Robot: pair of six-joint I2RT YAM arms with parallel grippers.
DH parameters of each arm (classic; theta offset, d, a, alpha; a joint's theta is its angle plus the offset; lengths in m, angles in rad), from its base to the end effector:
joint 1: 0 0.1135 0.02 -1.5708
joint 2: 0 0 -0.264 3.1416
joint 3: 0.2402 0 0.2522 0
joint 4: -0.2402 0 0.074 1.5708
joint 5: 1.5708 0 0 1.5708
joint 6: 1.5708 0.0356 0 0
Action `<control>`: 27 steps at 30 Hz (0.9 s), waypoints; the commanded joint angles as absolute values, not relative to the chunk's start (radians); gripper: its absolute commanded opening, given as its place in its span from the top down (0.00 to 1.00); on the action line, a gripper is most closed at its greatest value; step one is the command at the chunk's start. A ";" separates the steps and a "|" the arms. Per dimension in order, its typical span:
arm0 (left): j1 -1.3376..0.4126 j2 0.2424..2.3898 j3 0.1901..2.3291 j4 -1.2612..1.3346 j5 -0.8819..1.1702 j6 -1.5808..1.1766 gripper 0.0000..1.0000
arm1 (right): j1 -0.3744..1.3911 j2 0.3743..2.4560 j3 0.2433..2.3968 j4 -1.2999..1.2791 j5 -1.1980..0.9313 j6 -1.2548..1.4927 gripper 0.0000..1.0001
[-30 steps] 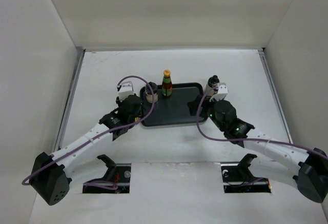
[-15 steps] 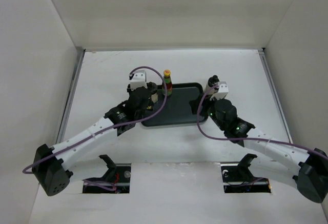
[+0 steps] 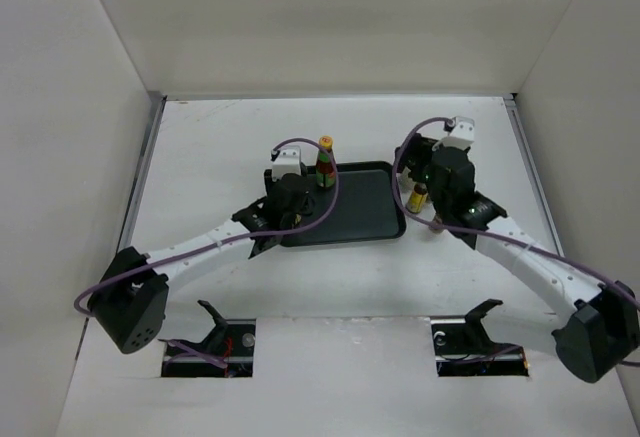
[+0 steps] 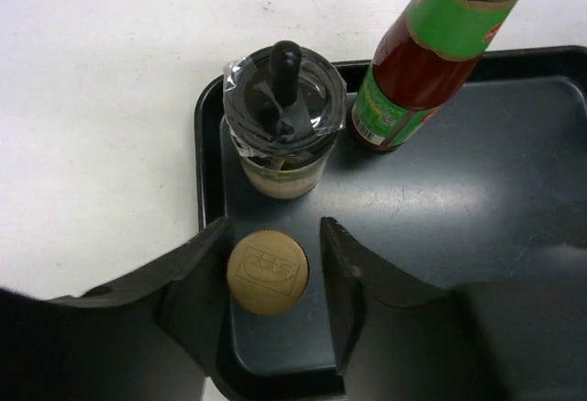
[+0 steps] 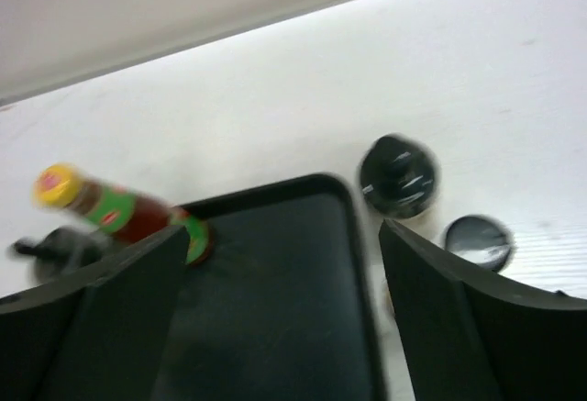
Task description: Organize the condiment bottles
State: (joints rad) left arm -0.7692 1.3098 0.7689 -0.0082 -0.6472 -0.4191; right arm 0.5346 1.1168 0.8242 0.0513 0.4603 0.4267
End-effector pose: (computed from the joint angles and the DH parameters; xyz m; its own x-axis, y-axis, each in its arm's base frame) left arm 0.2162 -0.1794 0.2404 -0.4180 -0.0472 -0.9072 0.0168 0.9981 -0.0597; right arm 0.2308 0.1183 0.3122 -0.2225 0.2992 -0.9279 0.0075 0.9522 0.3052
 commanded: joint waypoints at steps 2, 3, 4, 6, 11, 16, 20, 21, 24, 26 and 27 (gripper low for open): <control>-0.751 1.259 0.739 0.104 -0.655 -0.423 0.53 | 0.443 1.261 0.960 -0.064 0.542 0.357 0.01; -0.751 1.256 0.733 0.113 -0.653 -0.425 0.51 | 0.430 1.300 0.986 -0.086 0.529 0.351 0.00; -0.754 1.256 0.730 0.120 -0.653 -0.426 0.48 | 0.420 1.339 1.009 -0.104 0.513 0.338 0.00; -0.760 1.255 0.729 0.126 -0.653 -0.426 0.41 | 0.395 1.408 1.041 -0.127 0.483 0.331 0.00; -0.765 1.221 0.719 0.144 -0.653 -0.426 0.25 | 0.357 1.503 1.088 -0.152 0.408 0.319 0.00; -0.768 1.155 0.689 0.201 -0.657 -0.428 0.19 | 0.347 1.561 1.123 -0.158 0.377 0.299 0.00; -0.769 1.106 0.657 0.256 -0.660 -0.430 0.15 | 0.340 1.615 1.157 -0.158 0.374 0.299 0.02; -0.769 1.097 0.647 0.271 -0.660 -0.430 0.15 | 0.340 1.634 1.166 -0.158 0.374 0.299 0.04; -0.763 1.083 0.634 0.290 -0.653 -0.431 0.15 | 0.340 1.675 1.187 -0.169 0.377 0.290 0.05; -0.759 1.080 0.629 0.290 -0.653 -0.433 0.15 | 0.341 1.689 1.198 -0.178 0.377 0.290 0.10; -0.757 1.080 0.626 0.290 -0.653 -0.436 0.15 | 0.341 1.692 1.201 -0.179 0.380 0.290 0.13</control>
State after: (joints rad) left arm -0.7616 1.1019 0.6392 0.2291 -0.6479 -0.4259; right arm 0.3466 1.6840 1.1530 -0.1654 0.3836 0.3012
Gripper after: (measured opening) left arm 0.851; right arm 0.886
